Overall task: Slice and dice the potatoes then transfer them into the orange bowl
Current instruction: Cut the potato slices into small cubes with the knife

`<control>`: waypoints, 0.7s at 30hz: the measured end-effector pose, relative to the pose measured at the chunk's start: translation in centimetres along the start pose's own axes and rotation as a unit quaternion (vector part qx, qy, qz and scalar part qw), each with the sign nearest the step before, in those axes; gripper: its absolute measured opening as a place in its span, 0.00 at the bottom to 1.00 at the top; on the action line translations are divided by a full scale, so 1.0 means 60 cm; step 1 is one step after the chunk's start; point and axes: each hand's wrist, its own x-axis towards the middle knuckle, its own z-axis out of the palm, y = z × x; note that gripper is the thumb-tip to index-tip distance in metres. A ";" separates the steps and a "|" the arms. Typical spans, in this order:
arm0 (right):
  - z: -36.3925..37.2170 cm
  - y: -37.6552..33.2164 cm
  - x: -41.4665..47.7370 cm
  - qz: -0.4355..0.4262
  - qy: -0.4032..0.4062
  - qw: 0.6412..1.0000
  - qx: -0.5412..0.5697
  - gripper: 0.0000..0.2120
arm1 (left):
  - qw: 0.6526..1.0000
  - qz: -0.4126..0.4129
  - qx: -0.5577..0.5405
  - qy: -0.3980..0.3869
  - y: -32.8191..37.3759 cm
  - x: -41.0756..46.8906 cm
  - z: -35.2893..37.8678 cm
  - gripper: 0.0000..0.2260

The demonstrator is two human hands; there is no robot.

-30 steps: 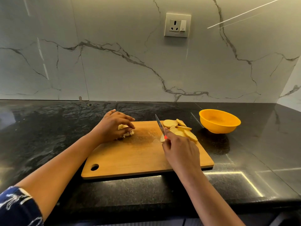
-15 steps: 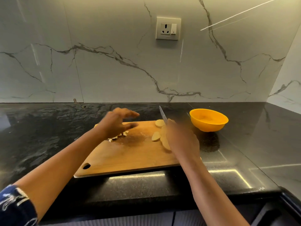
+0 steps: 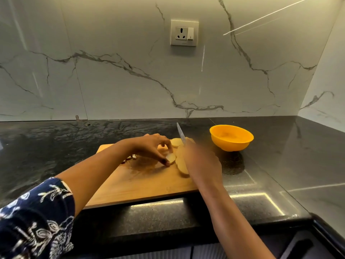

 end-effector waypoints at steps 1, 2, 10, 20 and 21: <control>0.000 0.000 0.000 0.000 0.001 1.000 -0.002 0.21 | 1.000 0.000 0.016 0.002 -0.001 0.000 0.000 0.26; 0.000 0.000 0.000 -0.001 0.001 1.000 -0.004 0.21 | 0.999 -0.002 0.043 0.006 -0.001 -0.002 0.000 0.27; 0.001 -0.017 -0.008 -0.019 -0.012 0.999 -0.026 0.21 | 0.979 -0.045 0.187 0.062 -0.014 -0.089 0.003 0.32; 0.001 -0.062 -0.051 -0.078 -0.097 0.991 -0.056 0.22 | 0.972 0.004 0.101 0.214 -0.028 -0.165 0.046 0.44; 0.001 -0.065 -0.057 -0.079 -0.111 0.989 -0.062 0.21 | 0.971 0.025 0.085 0.223 -0.030 -0.173 0.051 0.41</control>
